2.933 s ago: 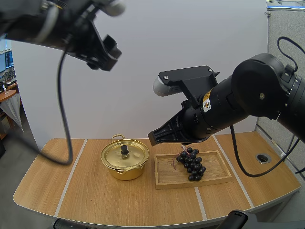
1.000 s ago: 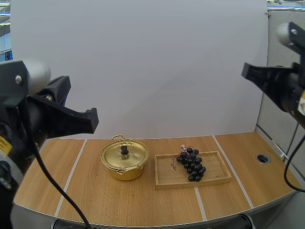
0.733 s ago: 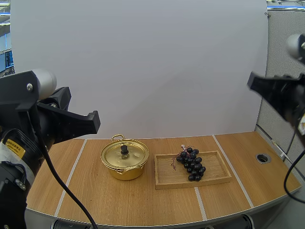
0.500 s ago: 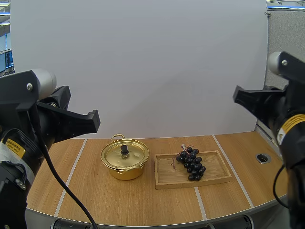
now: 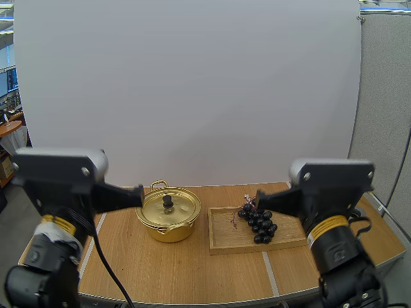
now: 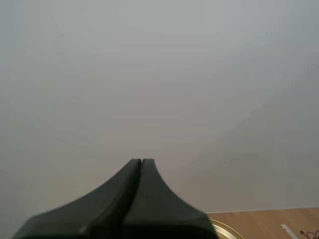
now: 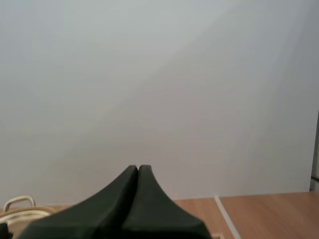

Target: Open the pot, put the pineapple inside, and close it

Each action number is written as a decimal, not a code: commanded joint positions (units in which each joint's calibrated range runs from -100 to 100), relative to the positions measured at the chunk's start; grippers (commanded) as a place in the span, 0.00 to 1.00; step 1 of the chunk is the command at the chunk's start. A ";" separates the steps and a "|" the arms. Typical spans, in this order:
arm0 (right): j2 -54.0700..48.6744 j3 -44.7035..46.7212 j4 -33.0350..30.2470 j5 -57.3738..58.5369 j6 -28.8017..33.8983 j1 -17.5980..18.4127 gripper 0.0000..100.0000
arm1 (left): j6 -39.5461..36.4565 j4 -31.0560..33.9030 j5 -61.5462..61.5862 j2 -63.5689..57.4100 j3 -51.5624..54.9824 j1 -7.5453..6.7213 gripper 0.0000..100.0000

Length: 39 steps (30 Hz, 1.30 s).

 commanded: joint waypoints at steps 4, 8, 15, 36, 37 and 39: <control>-0.45 13.23 -0.84 -8.69 -0.66 -0.20 0.00 | 0.24 0.46 -10.98 -0.17 15.10 0.05 0.00; -0.45 13.23 0.75 -4.62 -0.07 -0.20 0.00 | 0.14 0.46 -11.78 -0.17 19.23 0.05 0.00; -0.45 13.23 2.12 2.78 -0.07 -0.13 0.00 | -2.34 0.46 -6.80 -0.17 21.05 0.05 0.00; -0.45 13.23 36.90 22.40 -34.06 -0.21 0.00 | -6.22 0.46 7.18 -0.17 21.05 -0.11 0.00; -0.45 13.23 36.90 22.40 -34.06 -0.21 0.00 | -6.22 0.46 7.35 -0.17 21.05 -0.11 0.00; -0.45 13.23 36.99 22.40 -33.87 -0.21 0.00 | -6.22 0.46 7.51 -0.17 21.05 -0.11 0.00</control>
